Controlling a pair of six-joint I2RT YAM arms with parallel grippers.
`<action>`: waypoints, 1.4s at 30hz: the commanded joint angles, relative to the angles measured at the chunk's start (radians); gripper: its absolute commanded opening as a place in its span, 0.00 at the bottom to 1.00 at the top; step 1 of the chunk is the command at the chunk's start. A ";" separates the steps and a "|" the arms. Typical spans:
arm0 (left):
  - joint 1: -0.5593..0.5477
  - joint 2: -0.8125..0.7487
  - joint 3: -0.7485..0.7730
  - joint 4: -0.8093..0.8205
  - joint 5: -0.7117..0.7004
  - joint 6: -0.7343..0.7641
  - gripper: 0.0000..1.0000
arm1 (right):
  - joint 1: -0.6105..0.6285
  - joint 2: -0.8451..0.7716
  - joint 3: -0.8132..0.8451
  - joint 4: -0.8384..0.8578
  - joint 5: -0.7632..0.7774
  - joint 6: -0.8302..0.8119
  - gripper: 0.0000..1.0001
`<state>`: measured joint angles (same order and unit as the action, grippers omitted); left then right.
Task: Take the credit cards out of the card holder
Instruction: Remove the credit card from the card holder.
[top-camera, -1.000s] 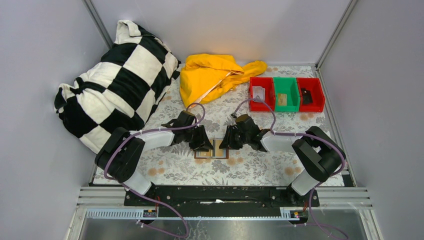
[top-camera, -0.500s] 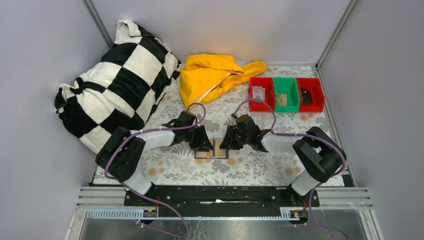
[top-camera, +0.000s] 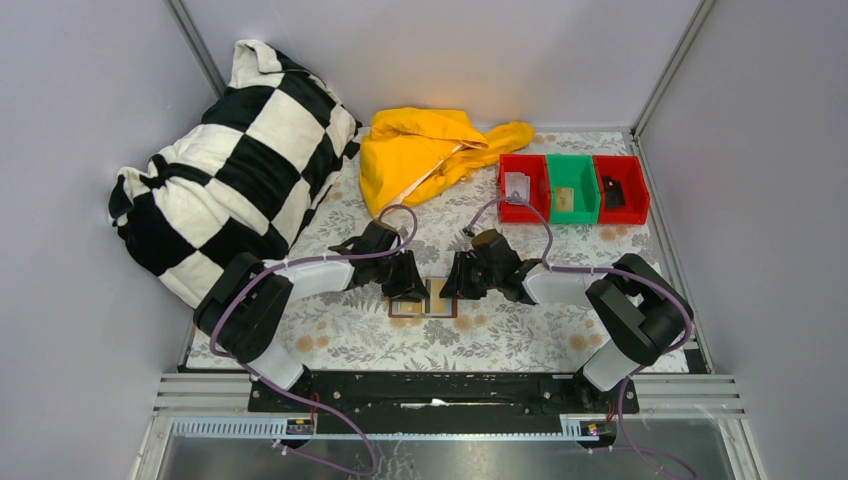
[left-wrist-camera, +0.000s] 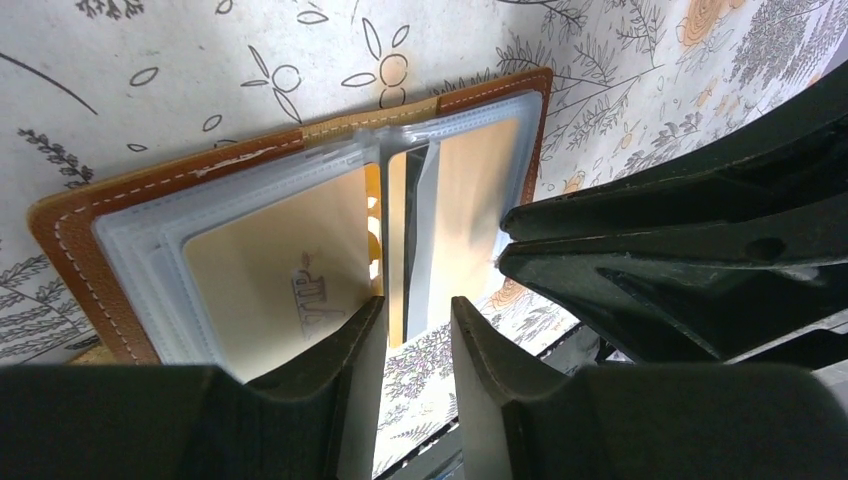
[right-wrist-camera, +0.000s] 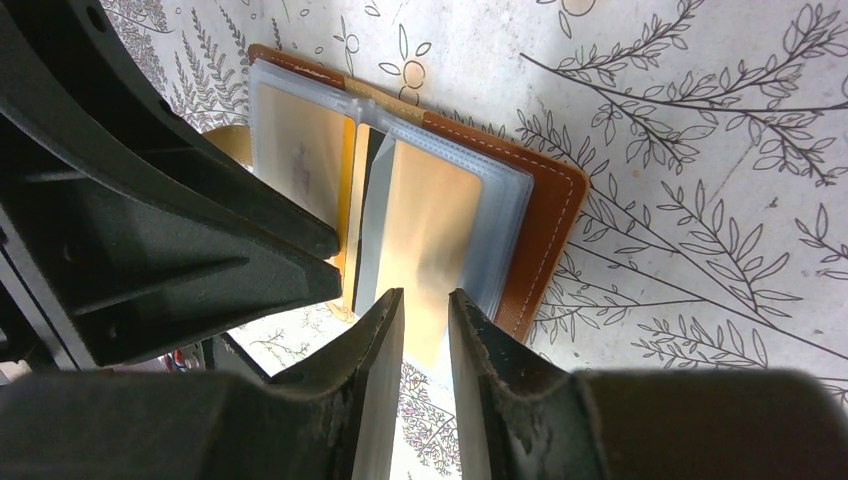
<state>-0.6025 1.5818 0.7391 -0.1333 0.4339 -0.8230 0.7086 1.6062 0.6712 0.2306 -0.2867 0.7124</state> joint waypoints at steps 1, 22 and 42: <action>0.003 0.027 0.009 0.021 -0.038 0.012 0.34 | -0.006 0.023 -0.037 -0.011 0.047 -0.011 0.31; 0.035 -0.001 -0.066 0.126 0.022 0.034 0.37 | -0.039 0.091 -0.151 0.189 -0.051 0.089 0.31; 0.087 0.003 -0.094 0.259 0.186 0.022 0.02 | -0.052 0.115 -0.143 0.203 -0.077 0.091 0.30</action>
<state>-0.5137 1.5848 0.6430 0.0368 0.5671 -0.7895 0.6586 1.6684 0.5495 0.5533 -0.4114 0.8364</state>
